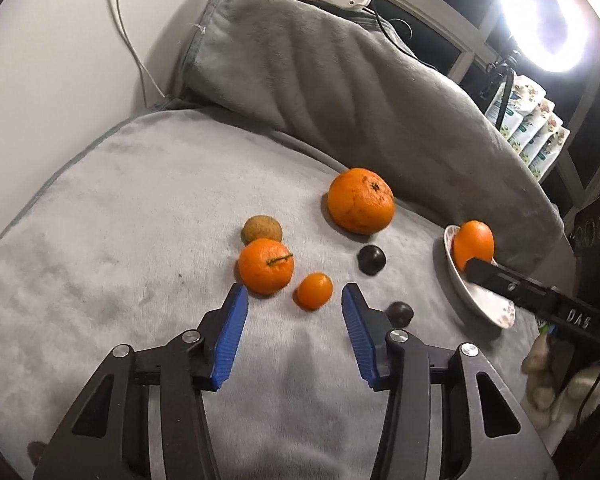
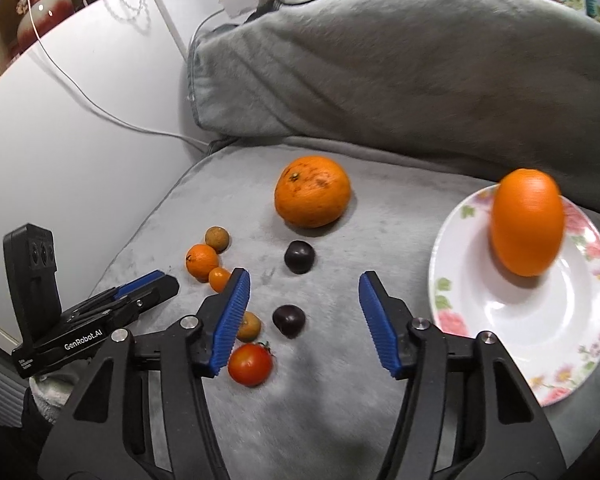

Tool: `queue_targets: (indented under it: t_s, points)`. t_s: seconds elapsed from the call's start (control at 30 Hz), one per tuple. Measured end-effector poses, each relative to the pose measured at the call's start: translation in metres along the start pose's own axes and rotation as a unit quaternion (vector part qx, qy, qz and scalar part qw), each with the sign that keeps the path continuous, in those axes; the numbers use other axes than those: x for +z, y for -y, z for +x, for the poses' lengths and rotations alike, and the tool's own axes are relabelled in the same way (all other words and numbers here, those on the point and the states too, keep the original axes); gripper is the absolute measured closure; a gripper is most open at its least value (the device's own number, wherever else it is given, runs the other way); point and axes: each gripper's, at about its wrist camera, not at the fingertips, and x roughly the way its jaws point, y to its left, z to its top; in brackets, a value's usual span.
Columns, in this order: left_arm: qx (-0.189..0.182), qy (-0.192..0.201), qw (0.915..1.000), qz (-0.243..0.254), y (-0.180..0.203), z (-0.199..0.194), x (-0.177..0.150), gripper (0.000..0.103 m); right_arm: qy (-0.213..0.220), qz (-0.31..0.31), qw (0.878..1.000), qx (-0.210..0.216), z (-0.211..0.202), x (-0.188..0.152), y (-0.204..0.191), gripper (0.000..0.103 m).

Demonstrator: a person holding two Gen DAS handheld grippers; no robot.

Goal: Organize fruits
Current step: 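Grasp the dark plum with the right gripper while the left gripper grasps a tangerine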

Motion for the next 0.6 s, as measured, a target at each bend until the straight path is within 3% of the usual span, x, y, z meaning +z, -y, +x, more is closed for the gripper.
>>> queue_targets:
  t_s: [0.27, 0.6]
  points:
    - [0.015, -0.002, 0.9998, -0.010, 0.000, 0.014, 0.007, 0.057, -0.028, 0.005, 1.000, 0.012, 0.034, 0.010, -0.005, 0.054]
    - [0.026, -0.019, 0.9993, -0.019, -0.009, 0.029, 0.012, 0.062, -0.062, 0.020, 0.998, -0.008, 0.073, 0.015, 0.001, 0.056]
